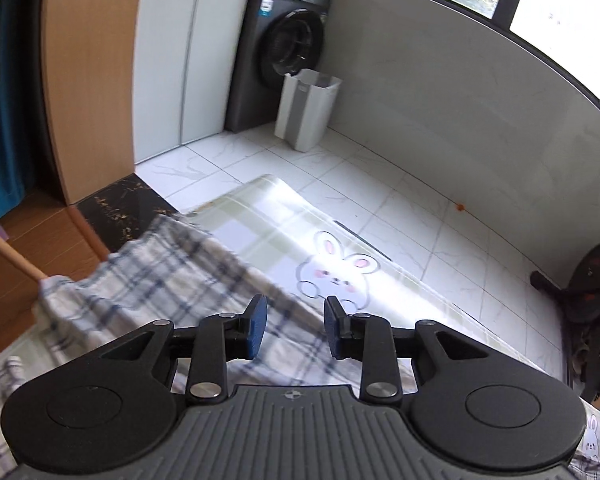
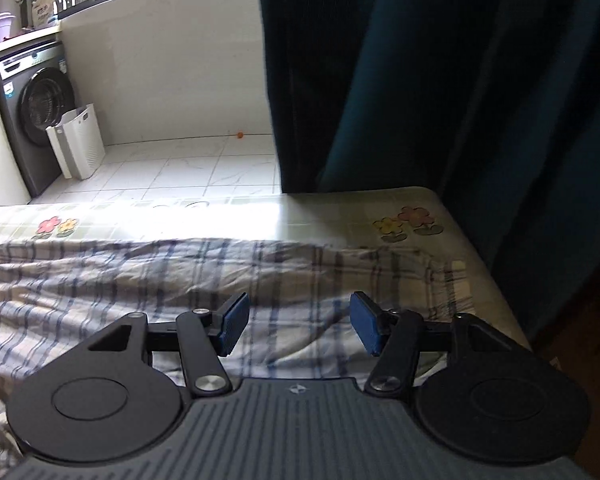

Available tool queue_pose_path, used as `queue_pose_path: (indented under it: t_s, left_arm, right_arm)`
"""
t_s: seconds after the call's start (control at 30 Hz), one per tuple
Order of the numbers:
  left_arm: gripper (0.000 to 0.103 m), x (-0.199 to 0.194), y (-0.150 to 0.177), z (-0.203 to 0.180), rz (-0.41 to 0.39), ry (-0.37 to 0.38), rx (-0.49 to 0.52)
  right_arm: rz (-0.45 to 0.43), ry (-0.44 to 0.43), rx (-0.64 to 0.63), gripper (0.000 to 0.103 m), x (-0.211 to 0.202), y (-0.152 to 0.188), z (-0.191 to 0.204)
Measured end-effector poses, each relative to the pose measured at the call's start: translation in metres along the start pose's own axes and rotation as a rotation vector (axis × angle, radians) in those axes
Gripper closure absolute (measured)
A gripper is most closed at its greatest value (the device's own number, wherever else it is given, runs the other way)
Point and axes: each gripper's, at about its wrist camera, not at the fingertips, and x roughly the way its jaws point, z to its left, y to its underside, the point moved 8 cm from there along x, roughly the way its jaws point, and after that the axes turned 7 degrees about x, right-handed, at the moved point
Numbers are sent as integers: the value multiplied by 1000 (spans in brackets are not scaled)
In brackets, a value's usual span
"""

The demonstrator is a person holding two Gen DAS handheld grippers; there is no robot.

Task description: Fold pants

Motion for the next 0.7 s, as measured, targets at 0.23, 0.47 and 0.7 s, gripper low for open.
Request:
queue_pose_path:
  t_s: [0.23, 0.47, 0.7]
  left_arm:
    - [72, 47, 22, -19, 93, -65, -36]
    - [72, 63, 16, -45, 56, -121, 64]
    - [73, 65, 2, -61, 62, -57, 59]
  right_arm:
    - [57, 62, 13, 44, 49, -8, -27]
    - [98, 76, 44, 39, 76, -5, -39]
    - [91, 89, 89, 39, 77, -12, -43]
